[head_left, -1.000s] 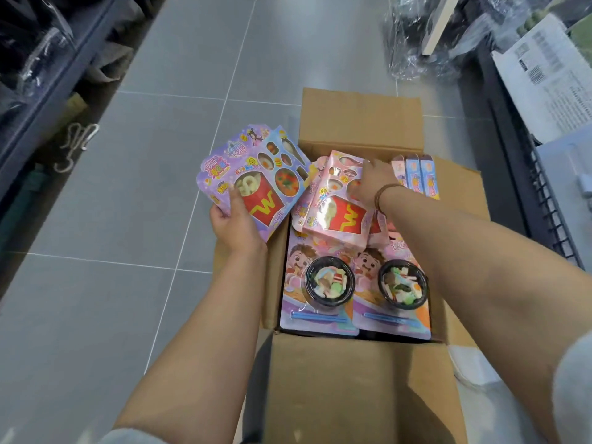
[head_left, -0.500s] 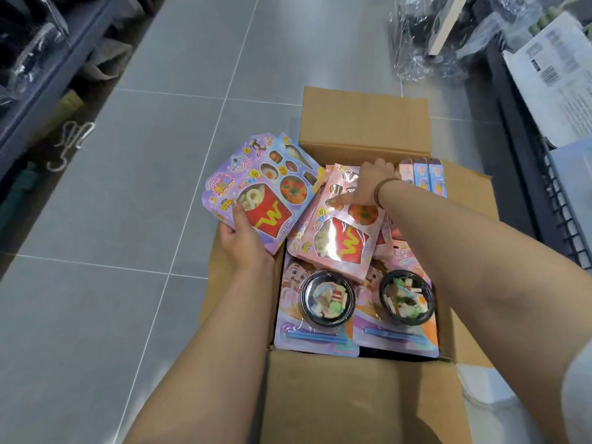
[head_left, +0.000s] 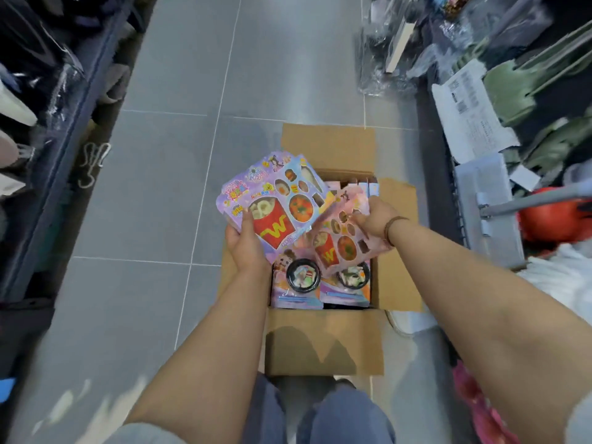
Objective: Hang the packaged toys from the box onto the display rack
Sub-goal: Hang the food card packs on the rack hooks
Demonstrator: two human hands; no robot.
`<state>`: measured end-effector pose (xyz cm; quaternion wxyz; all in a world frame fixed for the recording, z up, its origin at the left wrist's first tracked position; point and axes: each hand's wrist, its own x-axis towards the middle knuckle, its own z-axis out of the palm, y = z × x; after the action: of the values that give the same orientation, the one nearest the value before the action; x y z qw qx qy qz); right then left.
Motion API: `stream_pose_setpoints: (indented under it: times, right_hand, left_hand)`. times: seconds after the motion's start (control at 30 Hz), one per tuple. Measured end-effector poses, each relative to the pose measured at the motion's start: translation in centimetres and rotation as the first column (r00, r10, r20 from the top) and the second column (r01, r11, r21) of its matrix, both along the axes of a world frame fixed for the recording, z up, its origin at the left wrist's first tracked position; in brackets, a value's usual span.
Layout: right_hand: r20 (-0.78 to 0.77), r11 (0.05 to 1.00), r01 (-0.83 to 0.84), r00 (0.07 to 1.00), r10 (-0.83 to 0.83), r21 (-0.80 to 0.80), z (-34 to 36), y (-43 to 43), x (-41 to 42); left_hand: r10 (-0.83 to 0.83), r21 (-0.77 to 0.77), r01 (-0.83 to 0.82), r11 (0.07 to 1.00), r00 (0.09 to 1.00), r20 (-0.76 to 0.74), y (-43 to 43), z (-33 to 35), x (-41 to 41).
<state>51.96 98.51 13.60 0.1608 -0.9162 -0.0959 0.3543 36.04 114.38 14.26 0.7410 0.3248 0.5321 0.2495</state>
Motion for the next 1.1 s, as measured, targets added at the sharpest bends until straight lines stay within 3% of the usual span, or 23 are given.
stream_pose_setpoints:
  times: [0.1,0.27,0.4,0.5,0.67,0.9,1.1]
  right_hand:
    - [-0.087,0.961,0.250,0.967,-0.241,0.118,8.0,-3.5,-3.0]
    - [-0.269,0.802,0.579,0.803,-0.532,0.143,19.0,-9.9,-5.0]
    - [-0.240,0.639,0.746,0.666,-0.707,0.187,28.7,-13.1,-6.4]
    - [-0.186,0.458,0.844,0.515,-0.837,0.279,36.4,-15.2,-9.4]
    - [-0.133,0.178,0.889,0.255,-0.958,0.422,42.7,-18.4,-14.5]
    - [-0.057,0.004,0.879,0.035,-0.998,0.477,47.8,-24.3,-26.4]
    - [-0.002,-0.130,0.856,-0.149,-0.989,0.500,50.0,-28.3,-35.5]
  left_hand:
    - [-0.095,0.002,0.095,0.995,0.993,-0.073,-1.1,8.8,-0.1]
    - [-0.264,-0.011,0.264,0.964,0.962,-0.065,-2.6,21.2,1.1]
    - [-0.473,0.082,0.475,0.876,0.880,-0.048,-5.0,30.1,2.2]
    - [-0.615,0.126,0.609,0.783,0.789,0.013,-7.1,36.1,2.6]
    - [-0.792,0.158,0.778,0.608,0.607,0.056,-9.3,42.0,2.5]
    - [-0.971,0.159,0.958,0.239,0.233,0.054,-13.6,45.3,1.0]
    - [-0.998,0.124,0.991,-0.054,-0.058,0.026,-18.5,46.2,-0.7]
